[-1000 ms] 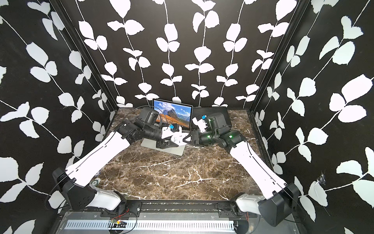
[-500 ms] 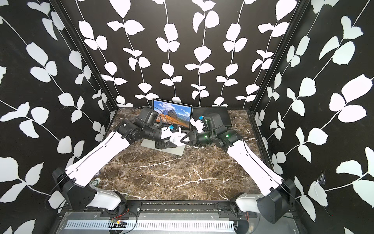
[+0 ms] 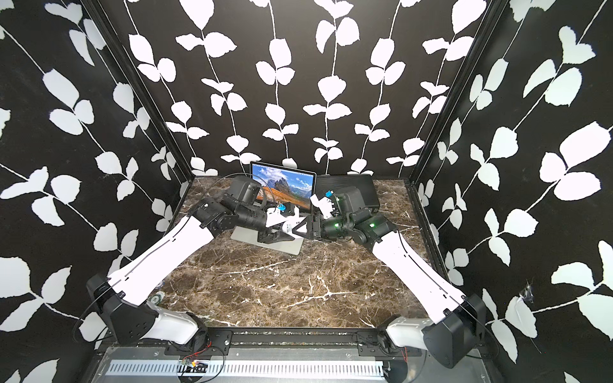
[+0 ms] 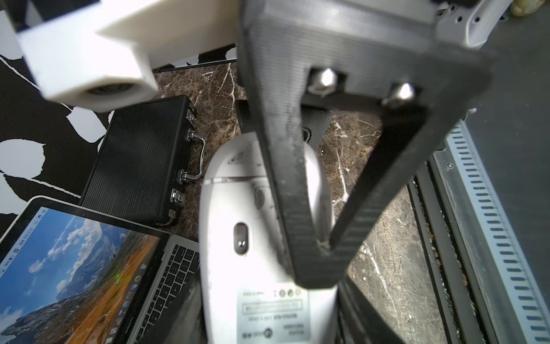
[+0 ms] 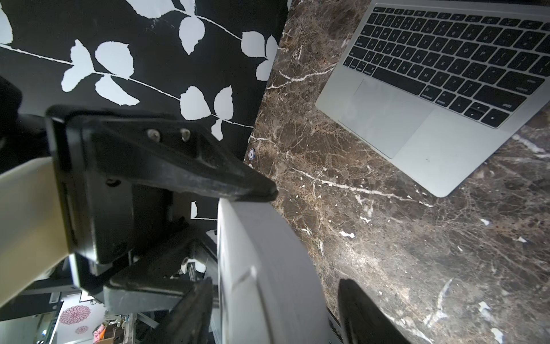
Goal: Insert the wireless mouse receiver into the laptop
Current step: Close the lid on the mouse, then place the mouse at the center of the board.
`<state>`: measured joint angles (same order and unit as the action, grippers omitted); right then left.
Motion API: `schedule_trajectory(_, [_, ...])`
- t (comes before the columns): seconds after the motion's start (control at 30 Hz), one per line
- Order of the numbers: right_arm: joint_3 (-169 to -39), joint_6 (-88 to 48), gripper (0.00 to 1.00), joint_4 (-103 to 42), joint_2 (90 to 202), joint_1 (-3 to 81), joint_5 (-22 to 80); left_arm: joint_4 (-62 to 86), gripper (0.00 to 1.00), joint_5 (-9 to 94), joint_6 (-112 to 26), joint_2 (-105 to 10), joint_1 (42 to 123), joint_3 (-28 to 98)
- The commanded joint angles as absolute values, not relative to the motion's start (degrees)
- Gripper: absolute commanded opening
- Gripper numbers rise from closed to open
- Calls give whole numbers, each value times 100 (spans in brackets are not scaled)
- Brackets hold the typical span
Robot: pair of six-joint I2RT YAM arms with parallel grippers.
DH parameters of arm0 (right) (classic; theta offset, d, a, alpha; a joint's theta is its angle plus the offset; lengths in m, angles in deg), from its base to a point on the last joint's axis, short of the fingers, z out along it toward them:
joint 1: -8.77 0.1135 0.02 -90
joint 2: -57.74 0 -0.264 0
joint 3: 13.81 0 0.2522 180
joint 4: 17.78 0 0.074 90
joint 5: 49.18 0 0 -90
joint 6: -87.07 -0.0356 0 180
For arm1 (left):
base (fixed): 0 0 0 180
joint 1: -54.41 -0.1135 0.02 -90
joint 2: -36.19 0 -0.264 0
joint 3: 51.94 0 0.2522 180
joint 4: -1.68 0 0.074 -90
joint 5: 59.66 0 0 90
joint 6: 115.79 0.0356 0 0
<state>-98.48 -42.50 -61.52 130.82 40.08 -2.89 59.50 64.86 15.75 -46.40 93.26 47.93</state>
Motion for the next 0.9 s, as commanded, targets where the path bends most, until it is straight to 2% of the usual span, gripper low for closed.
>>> schedule_trajectory(0.0, [-9765, -4220, 72, -6204, 12752, 3780, -322, 5793, 46, 6674, 1482, -4422, 9315, 4723])
schedule_trajectory(0.07, [-9726, -4176, 76, -6347, 12600, 3613, -378, 5765, 46, 6706, 1458, -4400, 9287, 4722])
schedule_trajectory(0.2, [-9675, -4271, 77, -6334, 12285, 3314, -616, 5771, 46, 6730, 1455, -4401, 9279, 4741])
schedule_trajectory(0.27, [-9676, -4259, 73, -6350, 12272, 3254, -689, 5774, 46, 6755, 1451, -4398, 9278, 4739])
schedule_trajectory(0.43, [-9539, -4399, 54, -6061, 12438, 3223, -1006, 5640, 46, 6821, 1362, -4371, 9279, 4717])
schedule_trajectory(0.77, [-9329, -4807, 50, -5412, 12479, 3188, -1272, 5495, 46, 7002, 1346, -4299, 9275, 4637])
schedule_trajectory(0.87, [-9262, -5082, 52, -5023, 12419, 3176, -1410, 5392, 46, 6976, 1367, -4265, 9274, 4552])
